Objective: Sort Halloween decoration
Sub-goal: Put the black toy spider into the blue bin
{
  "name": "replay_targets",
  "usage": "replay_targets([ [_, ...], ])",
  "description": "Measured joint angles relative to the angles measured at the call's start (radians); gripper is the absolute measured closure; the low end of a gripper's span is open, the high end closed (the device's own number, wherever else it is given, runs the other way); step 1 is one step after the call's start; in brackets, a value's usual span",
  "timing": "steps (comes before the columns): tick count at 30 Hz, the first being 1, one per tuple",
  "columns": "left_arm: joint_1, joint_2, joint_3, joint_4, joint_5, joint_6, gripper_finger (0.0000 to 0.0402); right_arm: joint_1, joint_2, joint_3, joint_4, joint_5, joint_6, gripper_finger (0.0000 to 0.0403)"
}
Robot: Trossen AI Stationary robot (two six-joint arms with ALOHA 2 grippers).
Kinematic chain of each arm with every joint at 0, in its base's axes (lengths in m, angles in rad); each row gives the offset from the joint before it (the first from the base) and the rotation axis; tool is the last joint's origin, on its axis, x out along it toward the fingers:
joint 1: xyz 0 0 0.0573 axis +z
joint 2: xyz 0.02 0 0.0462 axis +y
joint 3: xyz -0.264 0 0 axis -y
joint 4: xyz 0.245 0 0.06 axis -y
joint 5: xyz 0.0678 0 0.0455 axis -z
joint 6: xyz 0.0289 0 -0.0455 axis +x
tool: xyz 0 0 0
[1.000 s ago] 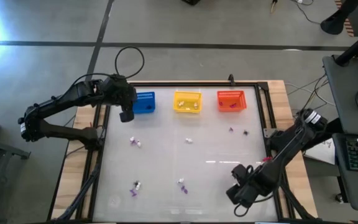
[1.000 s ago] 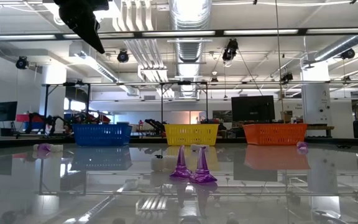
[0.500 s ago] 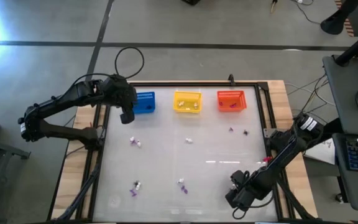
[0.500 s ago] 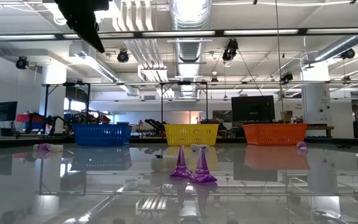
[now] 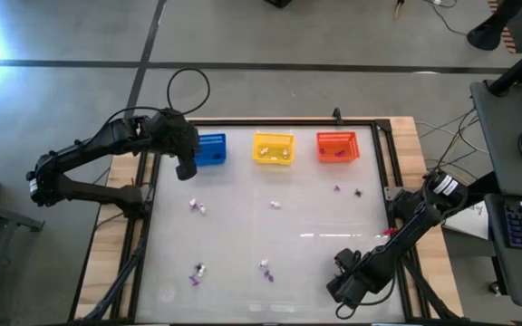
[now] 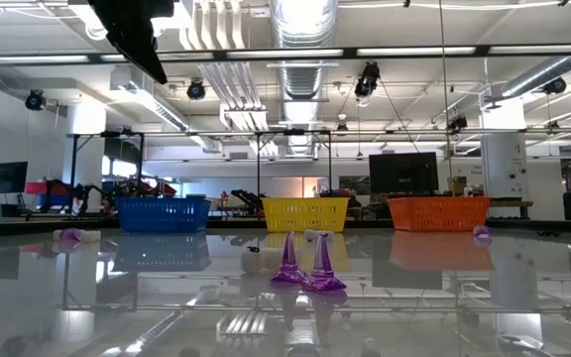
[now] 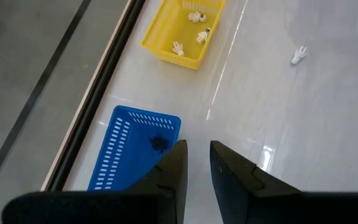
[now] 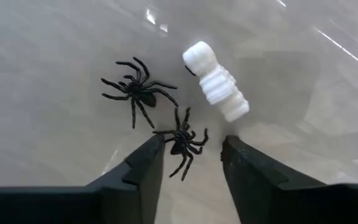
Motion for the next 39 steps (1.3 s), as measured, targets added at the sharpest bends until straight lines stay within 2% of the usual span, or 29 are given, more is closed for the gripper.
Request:
replay_targets([
  [10,0.000,0.000,0.000,0.000,-0.001,-0.005,0.0350,-0.007,-0.014,-0.001,0.001,0.030,-0.018,0.0387],
  [18,0.000,0.000,0.000,-0.001,-0.002,-0.008,0.0350,-0.007,-0.089,0.018,-0.020,0.079,-0.025,0.0393],
  [24,0.000,0.000,0.000,-0.003,0.059,0.008,0.0350,-0.024,-0.139,0.082,-0.040,0.229,-0.079,0.0393],
  [26,0.000,0.000,0.000,-0.003,0.077,0.017,0.0350,-0.045,-0.147,0.101,-0.040,0.276,-0.121,0.0393],
  [31,0.000,0.005,0.000,-0.003,0.099,0.032,0.0350,-0.129,-0.147,0.136,-0.044,0.310,-0.276,0.0393],
  [39,0.003,0.024,0.000,-0.002,0.263,0.079,0.0350,-0.340,-0.147,0.189,-0.025,0.327,-0.596,0.0393],
])
